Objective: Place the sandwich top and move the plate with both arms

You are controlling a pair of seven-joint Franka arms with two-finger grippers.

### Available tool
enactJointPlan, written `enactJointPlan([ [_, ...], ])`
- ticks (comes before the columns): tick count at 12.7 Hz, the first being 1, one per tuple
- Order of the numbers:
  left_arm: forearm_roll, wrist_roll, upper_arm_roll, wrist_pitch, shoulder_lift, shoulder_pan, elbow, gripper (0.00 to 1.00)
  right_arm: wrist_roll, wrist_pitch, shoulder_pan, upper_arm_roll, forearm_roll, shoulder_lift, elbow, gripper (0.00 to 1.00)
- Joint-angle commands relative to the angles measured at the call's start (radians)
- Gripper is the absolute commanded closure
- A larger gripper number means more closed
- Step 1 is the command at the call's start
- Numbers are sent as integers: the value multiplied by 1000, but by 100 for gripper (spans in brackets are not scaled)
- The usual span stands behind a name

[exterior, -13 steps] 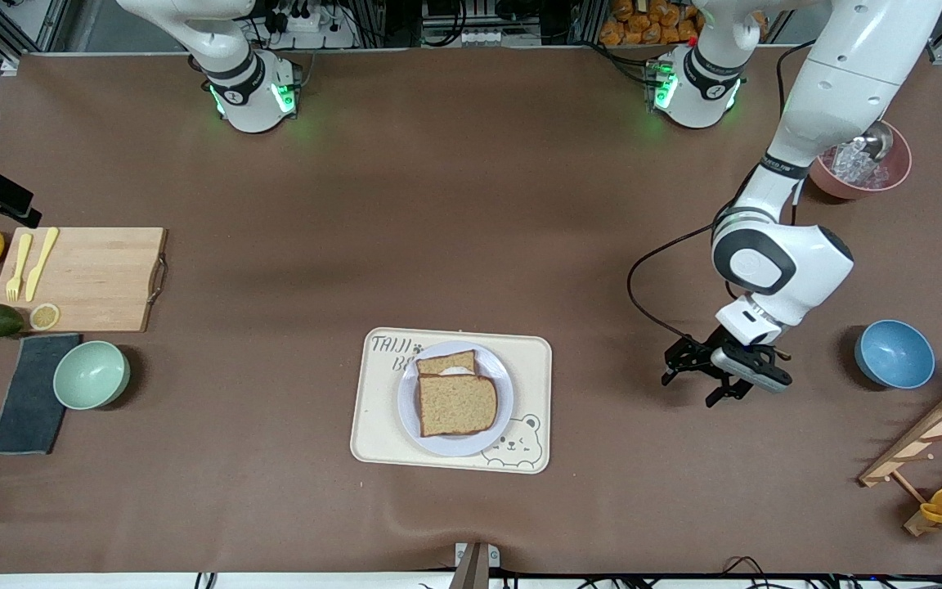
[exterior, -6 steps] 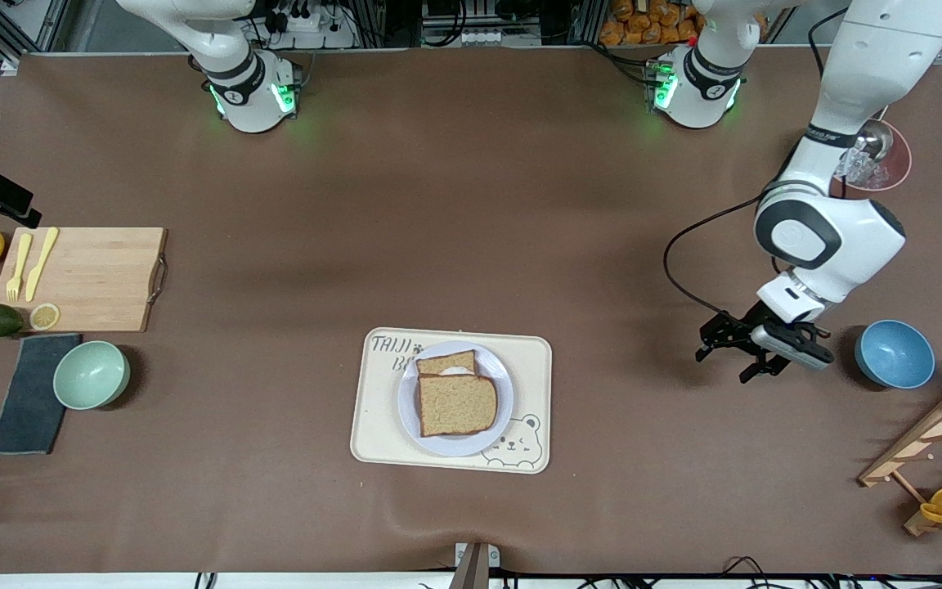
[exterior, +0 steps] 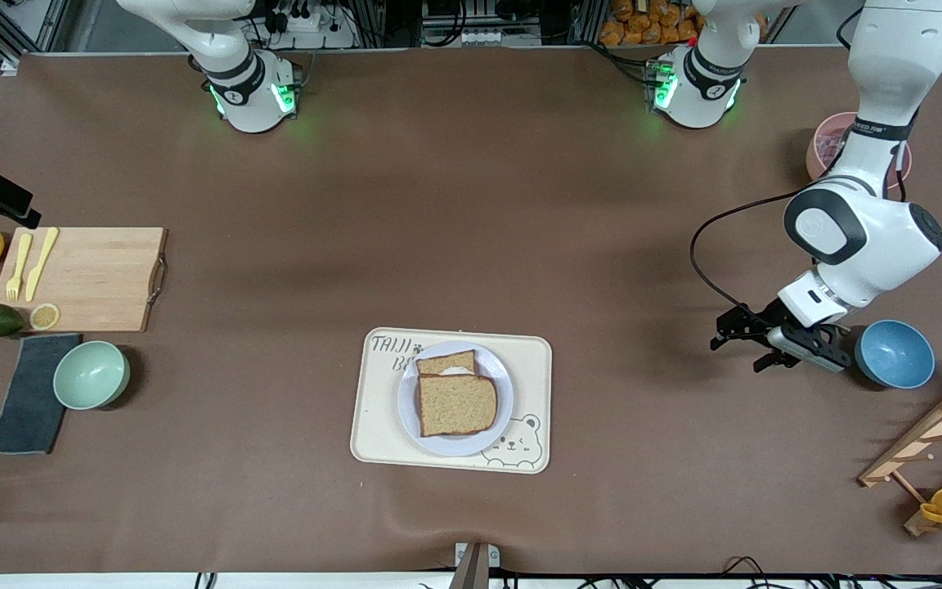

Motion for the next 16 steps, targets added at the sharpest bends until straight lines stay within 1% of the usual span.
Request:
enactJointPlan([
  [1, 117, -111, 4, -63, -29, -4, 12, 0, 12, 12, -3, 0, 12, 2, 10, 0],
  [5, 350, -319, 4, -155, -34, -5, 76, 0, 12, 20, -3, 0, 10, 2, 10, 0],
  [6, 382, -355, 4, -177, -35, -9, 89, 0, 12, 19, -3, 0, 10, 2, 11, 0],
  [8, 399, -396, 4, -244, -47, -13, 119, 0, 12, 19, -7, 0, 13, 2, 10, 0],
  [11, 415, -415, 5, -445, -58, -2, 217, 0, 12, 36, -3, 1, 13, 2, 11, 0],
  [13, 555, -528, -1, -549, -66, -4, 292, 0, 12, 39, -1, 1, 13, 2, 11, 0],
  [14, 598, -572, -7, -598, -70, -4, 326, 0, 12, 41, -3, 1, 15, 2, 11, 0],
  [16, 607, -629, -10, -729, -81, -7, 395, 0, 12, 41, 0, 3, 15, 2, 11, 0],
])
